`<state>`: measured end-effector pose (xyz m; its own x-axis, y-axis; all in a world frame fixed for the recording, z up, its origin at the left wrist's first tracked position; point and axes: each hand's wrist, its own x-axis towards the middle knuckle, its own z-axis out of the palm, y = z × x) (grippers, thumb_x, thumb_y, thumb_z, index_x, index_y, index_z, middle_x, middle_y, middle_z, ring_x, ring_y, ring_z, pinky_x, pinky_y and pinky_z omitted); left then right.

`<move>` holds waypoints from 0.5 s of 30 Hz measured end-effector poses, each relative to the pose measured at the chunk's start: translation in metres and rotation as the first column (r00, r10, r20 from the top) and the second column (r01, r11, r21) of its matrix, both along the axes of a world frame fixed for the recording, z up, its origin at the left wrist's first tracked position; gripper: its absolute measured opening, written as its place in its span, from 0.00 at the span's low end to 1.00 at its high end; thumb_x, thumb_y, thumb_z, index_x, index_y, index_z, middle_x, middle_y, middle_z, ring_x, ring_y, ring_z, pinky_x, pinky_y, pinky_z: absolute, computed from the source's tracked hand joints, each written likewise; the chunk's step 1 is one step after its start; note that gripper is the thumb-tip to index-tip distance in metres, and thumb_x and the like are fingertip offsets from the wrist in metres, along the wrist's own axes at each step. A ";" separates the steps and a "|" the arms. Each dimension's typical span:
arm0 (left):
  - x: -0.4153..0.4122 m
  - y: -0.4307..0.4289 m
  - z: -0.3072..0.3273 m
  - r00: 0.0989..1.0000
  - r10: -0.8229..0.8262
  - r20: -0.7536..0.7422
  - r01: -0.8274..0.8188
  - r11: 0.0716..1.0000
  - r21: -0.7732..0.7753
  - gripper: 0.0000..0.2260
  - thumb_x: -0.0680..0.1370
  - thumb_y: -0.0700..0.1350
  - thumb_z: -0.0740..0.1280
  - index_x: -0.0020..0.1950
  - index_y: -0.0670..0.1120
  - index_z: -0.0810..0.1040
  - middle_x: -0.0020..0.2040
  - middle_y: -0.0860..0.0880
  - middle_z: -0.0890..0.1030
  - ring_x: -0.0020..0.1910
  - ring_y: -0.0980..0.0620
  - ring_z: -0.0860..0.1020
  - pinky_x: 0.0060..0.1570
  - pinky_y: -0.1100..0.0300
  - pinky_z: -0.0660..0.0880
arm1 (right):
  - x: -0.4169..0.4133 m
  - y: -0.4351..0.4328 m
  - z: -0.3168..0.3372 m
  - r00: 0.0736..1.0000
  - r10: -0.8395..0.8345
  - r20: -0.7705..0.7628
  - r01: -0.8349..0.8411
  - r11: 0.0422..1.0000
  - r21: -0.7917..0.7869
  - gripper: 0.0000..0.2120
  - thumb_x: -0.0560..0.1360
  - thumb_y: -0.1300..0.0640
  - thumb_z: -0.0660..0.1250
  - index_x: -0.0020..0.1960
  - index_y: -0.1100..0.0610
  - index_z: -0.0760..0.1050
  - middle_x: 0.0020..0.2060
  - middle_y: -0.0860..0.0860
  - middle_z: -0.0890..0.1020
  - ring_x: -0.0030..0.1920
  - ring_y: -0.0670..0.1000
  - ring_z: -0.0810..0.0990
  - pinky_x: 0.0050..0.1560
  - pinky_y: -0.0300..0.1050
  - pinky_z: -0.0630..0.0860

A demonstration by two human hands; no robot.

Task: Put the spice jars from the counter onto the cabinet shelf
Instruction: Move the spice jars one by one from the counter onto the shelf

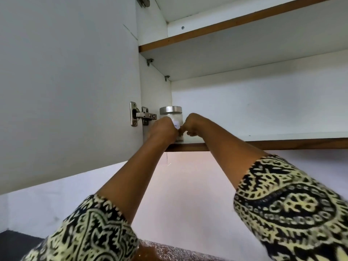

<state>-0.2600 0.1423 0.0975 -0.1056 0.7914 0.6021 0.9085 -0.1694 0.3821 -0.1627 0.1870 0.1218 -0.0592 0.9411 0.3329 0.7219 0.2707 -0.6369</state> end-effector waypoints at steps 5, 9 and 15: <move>-0.004 -0.052 -0.037 0.957 -0.274 0.099 0.234 0.926 0.297 0.18 0.78 0.39 0.63 0.68 0.46 0.72 0.64 0.45 0.77 0.60 0.47 0.76 0.56 0.56 0.74 | 0.026 -0.064 -0.019 1.000 0.016 0.026 -0.025 0.932 0.362 0.30 0.69 0.56 0.74 0.67 0.61 0.70 0.64 0.56 0.76 0.64 0.54 0.75 0.62 0.41 0.69; -0.009 -0.074 -0.084 0.843 -0.486 0.231 0.389 0.847 0.363 0.15 0.77 0.41 0.66 0.63 0.49 0.76 0.59 0.53 0.80 0.56 0.57 0.78 0.52 0.66 0.73 | 0.047 -0.124 -0.071 0.982 0.163 -0.099 -0.077 0.811 0.581 0.20 0.71 0.57 0.73 0.62 0.55 0.75 0.57 0.49 0.81 0.56 0.44 0.78 0.56 0.33 0.71; -0.011 -0.090 -0.188 0.712 -0.556 0.428 0.451 0.830 0.328 0.09 0.77 0.43 0.67 0.56 0.52 0.79 0.46 0.56 0.83 0.43 0.58 0.80 0.42 0.61 0.76 | 0.061 -0.171 -0.207 0.935 0.268 -0.235 -0.125 0.864 0.487 0.13 0.72 0.57 0.71 0.54 0.46 0.76 0.52 0.41 0.80 0.56 0.41 0.78 0.56 0.33 0.74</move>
<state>-0.2705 0.0522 -0.0907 -0.0419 0.6915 0.7211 0.3655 -0.6611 0.6552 -0.1020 0.0156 -0.0853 -0.0623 0.6557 0.7525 0.4286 0.6984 -0.5731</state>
